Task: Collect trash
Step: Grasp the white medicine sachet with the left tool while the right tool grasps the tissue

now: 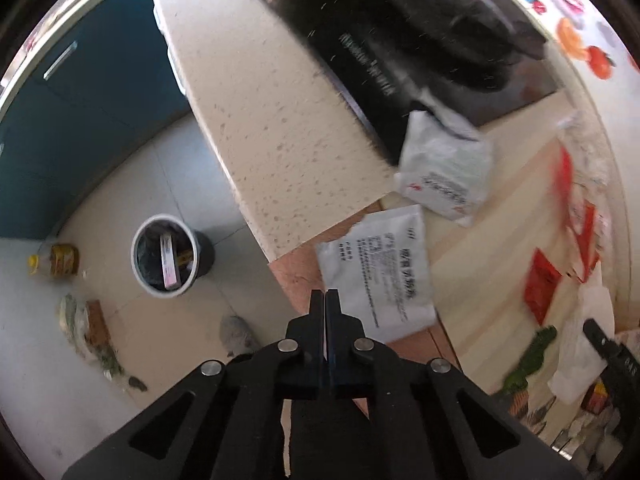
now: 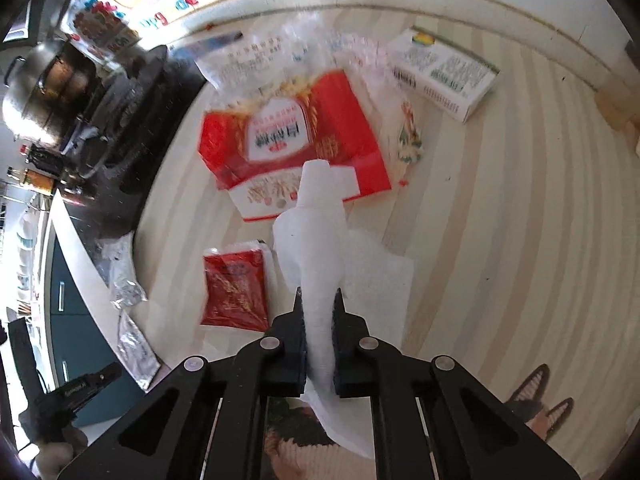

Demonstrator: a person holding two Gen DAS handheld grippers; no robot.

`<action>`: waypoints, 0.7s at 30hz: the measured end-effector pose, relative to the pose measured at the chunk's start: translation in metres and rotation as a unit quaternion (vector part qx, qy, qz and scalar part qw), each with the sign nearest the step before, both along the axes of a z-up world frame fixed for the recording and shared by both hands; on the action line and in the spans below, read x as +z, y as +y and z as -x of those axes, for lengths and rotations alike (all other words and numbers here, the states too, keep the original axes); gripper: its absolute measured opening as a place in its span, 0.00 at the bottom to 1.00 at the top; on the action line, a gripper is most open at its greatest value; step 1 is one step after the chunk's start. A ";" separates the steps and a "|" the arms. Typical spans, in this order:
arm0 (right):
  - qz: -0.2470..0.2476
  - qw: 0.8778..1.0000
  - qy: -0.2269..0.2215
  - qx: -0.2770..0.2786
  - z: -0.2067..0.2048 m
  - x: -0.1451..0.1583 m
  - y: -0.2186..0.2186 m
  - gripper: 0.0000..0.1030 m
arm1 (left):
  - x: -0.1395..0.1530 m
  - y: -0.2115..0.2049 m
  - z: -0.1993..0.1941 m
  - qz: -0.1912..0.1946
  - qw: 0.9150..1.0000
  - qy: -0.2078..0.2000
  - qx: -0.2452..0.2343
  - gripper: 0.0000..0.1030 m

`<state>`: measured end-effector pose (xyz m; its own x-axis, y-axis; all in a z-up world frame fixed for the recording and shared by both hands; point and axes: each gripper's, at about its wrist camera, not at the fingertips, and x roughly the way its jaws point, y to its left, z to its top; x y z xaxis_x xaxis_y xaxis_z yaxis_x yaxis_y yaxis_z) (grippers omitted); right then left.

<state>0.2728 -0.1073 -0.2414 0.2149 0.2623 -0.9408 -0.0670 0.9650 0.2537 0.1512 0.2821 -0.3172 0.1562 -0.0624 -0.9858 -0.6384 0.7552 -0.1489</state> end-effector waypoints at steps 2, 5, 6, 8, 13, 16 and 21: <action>-0.002 1.000 -0.014 -0.001 0.004 0.010 -0.007 0.08 | 0.006 0.002 0.003 0.011 1.000 -0.021 0.001 0.00; -0.001 1.000 -0.024 0.001 0.011 0.018 -0.002 0.08 | -0.006 0.007 0.000 0.042 0.999 -0.032 0.012 0.02; 0.000 1.000 -0.025 0.000 0.013 0.019 0.000 0.08 | -0.012 0.006 -0.002 0.055 0.998 -0.028 0.015 0.03; 0.000 1.000 -0.021 -0.001 0.013 0.017 0.003 0.08 | -0.035 0.001 -0.010 0.071 0.997 -0.005 0.008 0.07; -0.004 1.000 -0.017 0.002 0.009 0.008 0.019 0.08 | -0.029 -0.014 -0.011 0.057 0.998 -0.019 -0.016 0.38; -0.007 1.000 -0.019 0.001 0.010 0.007 0.020 0.08 | -0.030 -0.021 -0.010 0.048 0.999 -0.002 -0.024 0.41; -0.011 1.000 -0.015 0.000 0.008 0.004 0.016 0.08 | -0.037 -0.027 -0.006 0.024 0.999 0.042 -0.015 0.52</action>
<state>0.2643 -0.0913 -0.2375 0.2433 0.2822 -0.9280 -0.0757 0.9594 0.2719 0.1570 0.2550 -0.3541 0.0702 -0.1139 -0.9910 -0.6270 0.7676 -0.1326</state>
